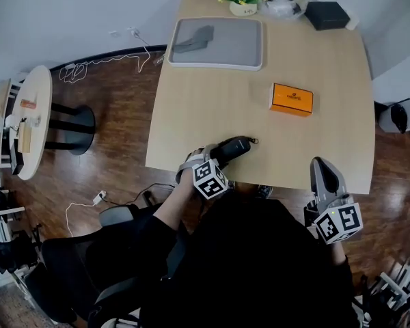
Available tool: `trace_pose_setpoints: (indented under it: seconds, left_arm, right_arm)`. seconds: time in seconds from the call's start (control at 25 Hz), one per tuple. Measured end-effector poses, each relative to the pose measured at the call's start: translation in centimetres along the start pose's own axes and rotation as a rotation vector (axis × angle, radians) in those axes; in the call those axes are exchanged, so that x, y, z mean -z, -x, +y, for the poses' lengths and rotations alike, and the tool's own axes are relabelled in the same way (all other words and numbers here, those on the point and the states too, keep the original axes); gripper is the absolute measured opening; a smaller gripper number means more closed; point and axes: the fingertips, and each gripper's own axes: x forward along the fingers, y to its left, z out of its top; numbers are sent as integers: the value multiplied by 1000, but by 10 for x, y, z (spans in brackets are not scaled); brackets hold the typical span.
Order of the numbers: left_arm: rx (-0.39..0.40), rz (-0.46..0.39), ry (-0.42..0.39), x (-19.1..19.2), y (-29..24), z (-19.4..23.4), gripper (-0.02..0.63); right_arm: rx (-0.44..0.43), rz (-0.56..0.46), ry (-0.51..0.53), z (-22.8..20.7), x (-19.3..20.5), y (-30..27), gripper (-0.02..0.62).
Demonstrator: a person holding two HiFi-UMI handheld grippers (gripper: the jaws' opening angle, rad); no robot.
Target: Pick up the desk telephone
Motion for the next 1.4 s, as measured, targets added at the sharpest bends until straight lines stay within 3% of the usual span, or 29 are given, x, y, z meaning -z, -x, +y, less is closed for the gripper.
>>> trace_pose_setpoints:
  seconds: [0.12,0.28,0.6,0.68,0.8,0.88,1.04,1.4]
  left_arm:
    - [63,39,24,5,-8,0,270]
    - [73,97,-44,9,-19,-4,271]
    - [82,0,-20,5,-17,-3,264]
    - [70,-21,42,5,-15,-2,262]
    - [64,-68,237,3,-6,-1,262]
    - [45,-122,324,-6,9,1,261]
    - [-23,-277,373,-46,60,14,262]
    - [-187,-685,290,-170,213,44,262]
  right_arm:
    - [1,16,-13,-7,6,-1,0]
    - [0,21,-27,-12,9,-1,0]
    - [2,21,-40,-16,17,1,0]
    - [2,10,-31,-15,14,2,0]
    - [8,-3,-26,-15,10,4,0]
    - [13,-11,-25,-17,8,6,0]
    - [19,-28,-17,-19,2,7,0]
    - [1,-55,-12,-19,-8,0,0]
